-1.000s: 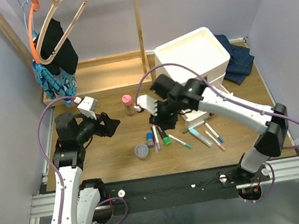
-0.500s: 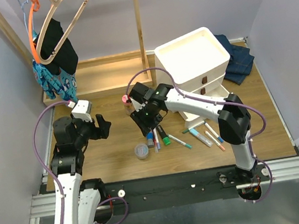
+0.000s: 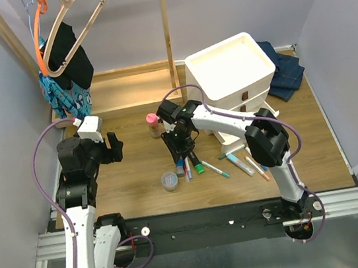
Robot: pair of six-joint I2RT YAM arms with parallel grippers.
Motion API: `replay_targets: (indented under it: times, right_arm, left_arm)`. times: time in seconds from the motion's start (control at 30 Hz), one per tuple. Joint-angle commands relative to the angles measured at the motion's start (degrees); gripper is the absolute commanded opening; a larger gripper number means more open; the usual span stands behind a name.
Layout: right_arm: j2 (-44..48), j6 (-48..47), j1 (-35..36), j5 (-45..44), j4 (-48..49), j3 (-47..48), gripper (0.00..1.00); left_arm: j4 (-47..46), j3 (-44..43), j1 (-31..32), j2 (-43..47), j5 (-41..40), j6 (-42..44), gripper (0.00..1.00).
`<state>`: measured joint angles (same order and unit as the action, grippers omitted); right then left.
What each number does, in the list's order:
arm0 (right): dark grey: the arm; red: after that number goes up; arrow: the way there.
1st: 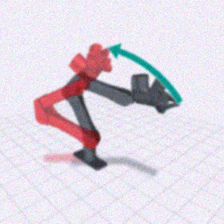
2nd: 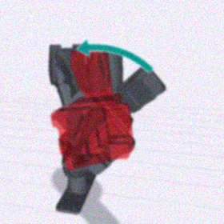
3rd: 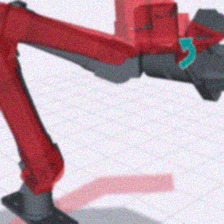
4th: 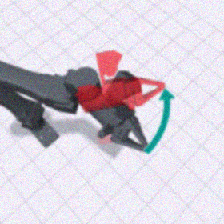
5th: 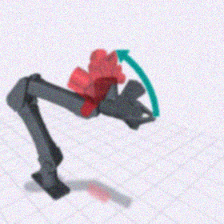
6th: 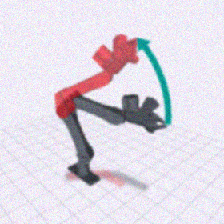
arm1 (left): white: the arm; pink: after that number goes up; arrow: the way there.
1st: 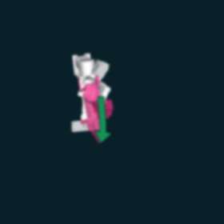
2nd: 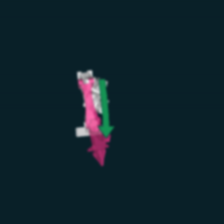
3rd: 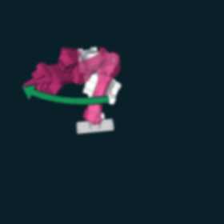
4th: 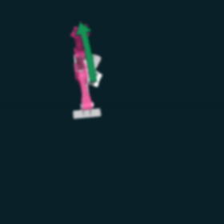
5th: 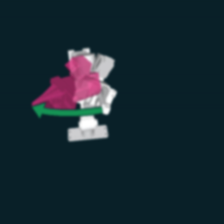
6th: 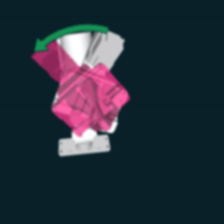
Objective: Sort the stationery into containers
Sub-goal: Pick up the stationery from the center of the board.
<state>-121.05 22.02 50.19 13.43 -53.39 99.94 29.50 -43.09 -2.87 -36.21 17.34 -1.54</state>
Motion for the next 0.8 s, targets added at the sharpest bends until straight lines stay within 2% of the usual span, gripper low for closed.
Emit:
replay_targets:
  times: [0.0,0.43,0.77]
  right_arm:
    - [-2.1,1.3,-1.5,2.6,-0.2,1.1,0.47]
    - [-5.9,0.3,-1.5,5.4,1.1,2.7,0.47]
    - [-6.9,-0.6,-1.1,2.1,0.8,-0.5,0.46]
  left_arm:
    - [-0.1,-1.3,-1.2,-0.4,-0.3,-0.1,0.82]
    - [-0.1,-0.2,-1.3,0.0,1.5,-0.7,0.82]
    - [-0.2,0.3,-1.3,0.7,2.7,-0.7,0.82]
